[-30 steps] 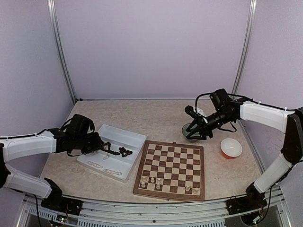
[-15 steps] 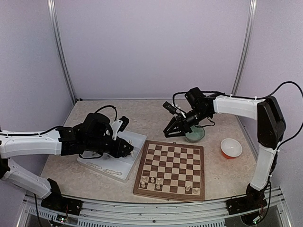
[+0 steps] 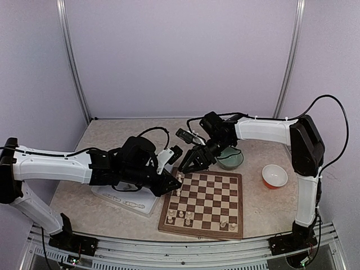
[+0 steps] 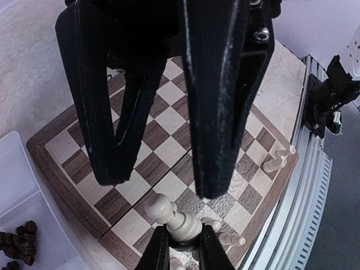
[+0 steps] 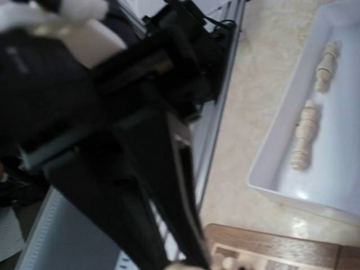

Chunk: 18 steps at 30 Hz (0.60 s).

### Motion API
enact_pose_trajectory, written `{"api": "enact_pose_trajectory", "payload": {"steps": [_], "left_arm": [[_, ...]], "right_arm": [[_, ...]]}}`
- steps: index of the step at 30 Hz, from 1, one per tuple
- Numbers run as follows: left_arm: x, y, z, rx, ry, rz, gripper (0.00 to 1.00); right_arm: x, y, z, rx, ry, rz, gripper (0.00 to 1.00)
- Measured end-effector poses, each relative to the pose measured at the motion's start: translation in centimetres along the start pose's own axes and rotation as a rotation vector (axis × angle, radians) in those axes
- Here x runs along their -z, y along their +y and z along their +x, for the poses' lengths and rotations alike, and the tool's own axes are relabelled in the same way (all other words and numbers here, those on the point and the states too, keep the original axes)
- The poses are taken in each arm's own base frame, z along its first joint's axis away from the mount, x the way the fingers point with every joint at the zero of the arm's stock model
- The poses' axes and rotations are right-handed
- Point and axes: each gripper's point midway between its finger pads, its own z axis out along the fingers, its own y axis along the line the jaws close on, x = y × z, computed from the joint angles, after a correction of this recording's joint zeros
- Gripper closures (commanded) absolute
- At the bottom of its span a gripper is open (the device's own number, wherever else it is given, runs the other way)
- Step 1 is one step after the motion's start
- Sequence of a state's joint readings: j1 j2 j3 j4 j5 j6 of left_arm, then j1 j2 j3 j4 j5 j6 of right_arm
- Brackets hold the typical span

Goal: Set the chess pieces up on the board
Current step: Pass from the left arm to the right

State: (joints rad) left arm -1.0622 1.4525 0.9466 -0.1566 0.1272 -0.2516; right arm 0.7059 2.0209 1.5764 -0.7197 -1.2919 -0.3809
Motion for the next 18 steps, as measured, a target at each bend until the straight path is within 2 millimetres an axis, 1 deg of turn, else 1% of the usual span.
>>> {"api": "enact_pose_trajectory", "payload": {"steps": [3, 6, 8, 12, 18], "left_arm": [[-0.4, 0.0, -0.1, -0.009, 0.005, 0.0, 0.89], [-0.6, 0.0, 0.0, -0.014, 0.01, -0.002, 0.89], [-0.6, -0.1, -0.1, -0.016, 0.008, 0.001, 0.89], [-0.6, -0.3, -0.4, -0.02, -0.001, 0.006, 0.89], [-0.6, -0.4, -0.6, -0.022, -0.009, 0.008, 0.88]], "right_arm": [[-0.2, 0.3, 0.3, -0.015, 0.0, -0.028, 0.59], [-0.6, 0.6, 0.7, -0.027, 0.009, -0.046, 0.63], [-0.8, 0.7, 0.9, -0.027, 0.013, -0.05, 0.68], [-0.9, 0.6, 1.1, -0.038, 0.016, -0.057, 0.72], [-1.1, 0.2, 1.6, -0.061, 0.019, -0.062, 0.86]]}}
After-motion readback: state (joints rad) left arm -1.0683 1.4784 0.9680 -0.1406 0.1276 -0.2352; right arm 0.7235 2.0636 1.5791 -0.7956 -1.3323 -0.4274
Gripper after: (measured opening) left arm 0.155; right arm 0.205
